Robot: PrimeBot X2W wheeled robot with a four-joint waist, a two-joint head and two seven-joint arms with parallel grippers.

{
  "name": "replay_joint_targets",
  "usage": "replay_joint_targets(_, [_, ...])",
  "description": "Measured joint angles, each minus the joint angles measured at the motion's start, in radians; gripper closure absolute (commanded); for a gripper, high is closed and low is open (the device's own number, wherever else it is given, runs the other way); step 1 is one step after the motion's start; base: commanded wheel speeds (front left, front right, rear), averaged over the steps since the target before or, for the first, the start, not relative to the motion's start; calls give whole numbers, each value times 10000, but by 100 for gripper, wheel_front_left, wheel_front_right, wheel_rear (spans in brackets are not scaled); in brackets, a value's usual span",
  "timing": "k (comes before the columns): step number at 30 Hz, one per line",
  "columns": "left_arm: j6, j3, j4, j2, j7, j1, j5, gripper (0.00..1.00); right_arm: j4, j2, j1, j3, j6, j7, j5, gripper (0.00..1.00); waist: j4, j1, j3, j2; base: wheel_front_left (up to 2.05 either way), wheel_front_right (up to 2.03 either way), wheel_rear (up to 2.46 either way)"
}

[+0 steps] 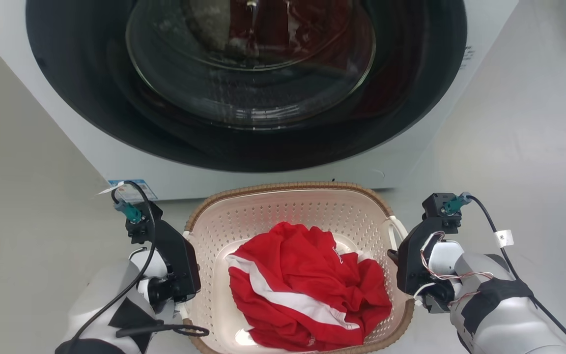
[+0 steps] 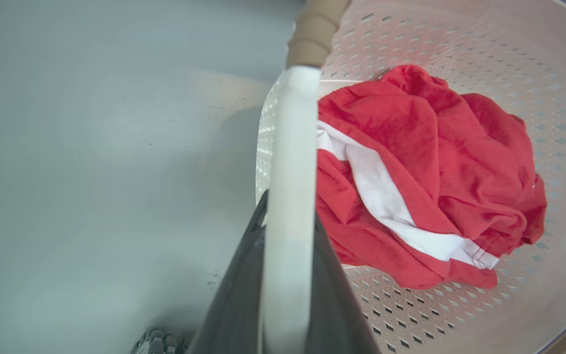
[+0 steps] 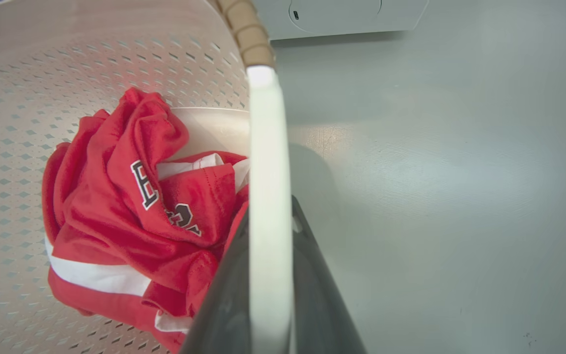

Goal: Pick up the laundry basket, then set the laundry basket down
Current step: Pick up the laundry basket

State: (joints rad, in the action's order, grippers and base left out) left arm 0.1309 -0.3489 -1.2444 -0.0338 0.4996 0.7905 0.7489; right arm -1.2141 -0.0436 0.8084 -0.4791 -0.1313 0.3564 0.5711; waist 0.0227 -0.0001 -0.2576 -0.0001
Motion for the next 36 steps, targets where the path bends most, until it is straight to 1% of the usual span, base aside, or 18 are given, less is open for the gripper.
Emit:
replay_joint_targets(7, [0,-17,-40,-81,504,-153,148,100,148,-2,-230,-155,2,566,500,100,-39,0,703,1,0,0,0])
replay_joint_targets(12, [0,-21,-82,-142,711,-226,205,100,284,0,-352,-263,2,842,763,100,-39,0,1088,1,0,0,0])
replay_joint_targets(15, [0,-46,-109,-176,807,-328,426,100,314,0,-448,-301,2,1022,943,100,-31,0,1323,1,0,0,0])
replay_joint_targets(23, [0,-142,-165,-192,1022,-648,477,100,387,0,-866,-422,6,1365,1419,100,-10,0,1942,0,0,0,0])
replay_joint_targets(36, [0,-148,-196,-247,1068,-814,585,100,539,-17,-1025,-642,40,1630,1852,100,20,1,2317,1,0,0,0])
